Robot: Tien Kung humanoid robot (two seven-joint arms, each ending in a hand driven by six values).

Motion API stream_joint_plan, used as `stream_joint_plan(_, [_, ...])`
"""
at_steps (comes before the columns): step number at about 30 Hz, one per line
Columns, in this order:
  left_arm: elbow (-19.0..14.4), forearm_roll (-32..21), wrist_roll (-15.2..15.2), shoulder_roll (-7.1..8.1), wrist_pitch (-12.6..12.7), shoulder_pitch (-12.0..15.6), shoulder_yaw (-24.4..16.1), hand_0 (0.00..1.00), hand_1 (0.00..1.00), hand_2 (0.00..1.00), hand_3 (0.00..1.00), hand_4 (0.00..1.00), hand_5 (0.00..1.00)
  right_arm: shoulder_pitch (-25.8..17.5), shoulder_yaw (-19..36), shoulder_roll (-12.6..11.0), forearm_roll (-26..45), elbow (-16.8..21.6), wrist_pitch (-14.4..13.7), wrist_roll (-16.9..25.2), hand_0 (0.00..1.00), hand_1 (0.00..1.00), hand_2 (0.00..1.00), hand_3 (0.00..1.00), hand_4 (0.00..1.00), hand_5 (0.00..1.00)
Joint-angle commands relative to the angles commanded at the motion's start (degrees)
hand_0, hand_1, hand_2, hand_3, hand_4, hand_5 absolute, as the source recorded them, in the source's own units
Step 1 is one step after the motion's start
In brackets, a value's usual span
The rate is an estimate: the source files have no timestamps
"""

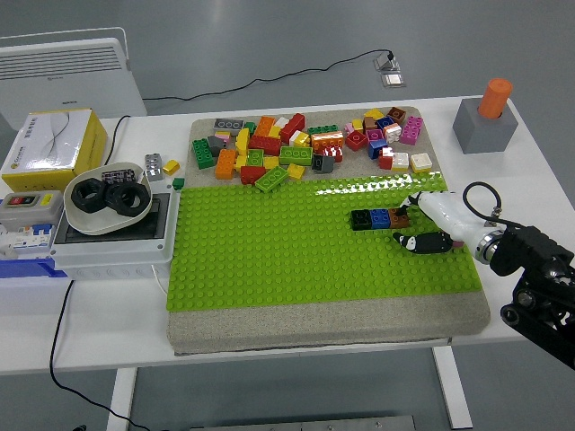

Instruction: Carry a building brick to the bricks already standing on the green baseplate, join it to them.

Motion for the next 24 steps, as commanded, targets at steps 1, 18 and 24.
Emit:
stream_joint_plan(1, [0.0, -0.01, 0.0, 0.0, 0.0, 0.0, 0.0, 0.735, 0.731, 0.673, 0.806, 0.833, 0.998, 0.04, 0.02, 0.11, 0.04, -0.25, 0.0, 0.03, 0.848, 0.835, 0.837, 0.669, 0.679, 0.411])
stream_joint_plan(18, [0.0, 0.11, -0.17, 0.04, 0.04, 0.0, -0.11, 0.735, 0.731, 0.673, 0.807, 0.832, 0.998, 0.52, -0.99, 0.22, 0.28, -1.02, 0.34, 0.04, 0.849, 0.836, 0.84, 0.666, 0.661, 0.438])
stream_joint_plan(24, [0.0, -0.01, -0.15, 0.03, 0.08, -0.03, -0.02, 0.735, 0.73, 0.673, 0.807, 0.831, 0.998, 0.17, -0.45, -0.24, 0.41, -0.25, -0.63, 0.47, 0.847, 0.836, 0.836, 0.663, 0.66, 0.437])
